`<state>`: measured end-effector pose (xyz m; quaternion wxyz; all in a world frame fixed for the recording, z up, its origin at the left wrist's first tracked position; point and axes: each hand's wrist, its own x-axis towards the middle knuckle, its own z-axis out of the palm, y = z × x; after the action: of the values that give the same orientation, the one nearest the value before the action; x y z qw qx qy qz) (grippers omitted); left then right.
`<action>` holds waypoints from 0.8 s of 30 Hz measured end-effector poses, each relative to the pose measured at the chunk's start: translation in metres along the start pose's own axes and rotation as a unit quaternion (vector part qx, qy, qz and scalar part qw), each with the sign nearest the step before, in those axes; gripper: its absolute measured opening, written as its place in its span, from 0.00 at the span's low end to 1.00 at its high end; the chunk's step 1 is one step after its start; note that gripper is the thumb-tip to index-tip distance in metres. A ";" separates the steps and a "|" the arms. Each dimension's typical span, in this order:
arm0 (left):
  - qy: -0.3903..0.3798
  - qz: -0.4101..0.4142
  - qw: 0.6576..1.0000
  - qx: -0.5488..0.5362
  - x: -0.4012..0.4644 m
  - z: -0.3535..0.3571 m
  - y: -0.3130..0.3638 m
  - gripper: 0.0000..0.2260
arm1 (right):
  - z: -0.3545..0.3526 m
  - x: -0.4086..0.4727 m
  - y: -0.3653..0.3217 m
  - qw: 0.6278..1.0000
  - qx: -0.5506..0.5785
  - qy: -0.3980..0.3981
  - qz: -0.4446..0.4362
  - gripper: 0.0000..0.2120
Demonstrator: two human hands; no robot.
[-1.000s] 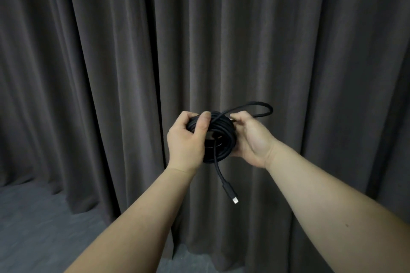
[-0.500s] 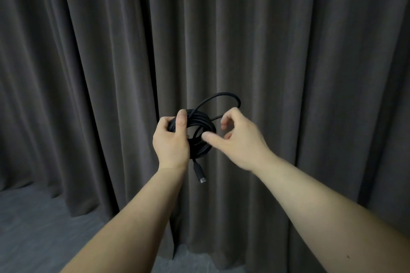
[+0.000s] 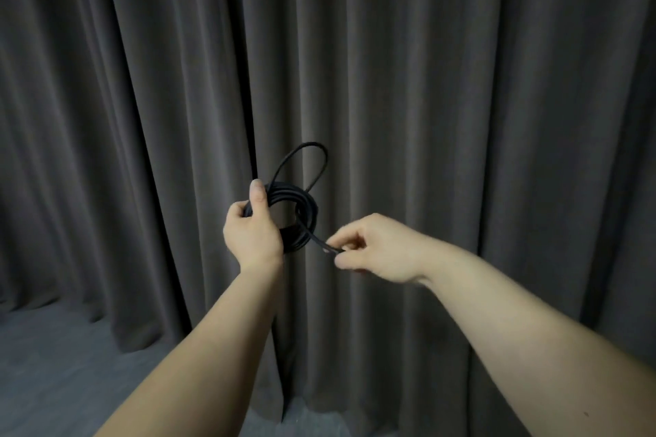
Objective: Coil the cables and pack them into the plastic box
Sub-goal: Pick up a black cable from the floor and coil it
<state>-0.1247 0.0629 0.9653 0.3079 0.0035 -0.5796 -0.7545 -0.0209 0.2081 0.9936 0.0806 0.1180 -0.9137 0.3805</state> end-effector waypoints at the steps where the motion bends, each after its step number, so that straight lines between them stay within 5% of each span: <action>1: 0.008 -0.009 1.000 -0.003 0.004 -0.004 -0.001 0.23 | -0.008 -0.003 0.001 0.999 0.039 -0.021 0.007 0.10; 3: 0.010 -0.026 0.999 -0.017 0.008 -0.008 -0.001 0.23 | -0.020 -0.007 0.002 0.994 0.098 -0.056 0.016 0.10; 5: -0.003 -0.035 0.999 -0.023 0.007 -0.009 0.000 0.24 | -0.024 -0.004 0.004 0.998 0.030 -0.044 0.029 0.07; 7: -0.032 -0.025 0.999 -0.013 0.002 -0.008 0.002 0.25 | -0.021 0.007 0.005 0.995 -0.054 0.078 0.022 0.05; 9: -0.073 -0.009 0.997 -0.002 -0.005 -0.005 0.002 0.24 | -0.017 0.016 -0.001 0.965 -0.045 0.257 0.001 0.12; 11: -0.108 0.006 0.994 0.010 -0.013 -0.004 0.000 0.22 | -0.015 0.019 -0.007 0.935 -0.015 0.354 -0.023 0.16; 16: -0.158 0.037 0.987 0.004 -0.026 -0.002 0.002 0.18 | -0.009 0.019 -0.003 0.936 -0.058 0.343 -0.051 0.15; 24: -0.192 0.050 0.980 -0.032 -0.045 0.002 0.019 0.15 | -0.017 0.022 -0.001 0.971 0.122 0.203 -0.023 0.16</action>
<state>-0.0800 0.0828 0.9670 0.2286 -0.1802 -0.6031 -0.7427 -0.0406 0.2160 1.0112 0.2584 0.0680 -0.8219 0.5031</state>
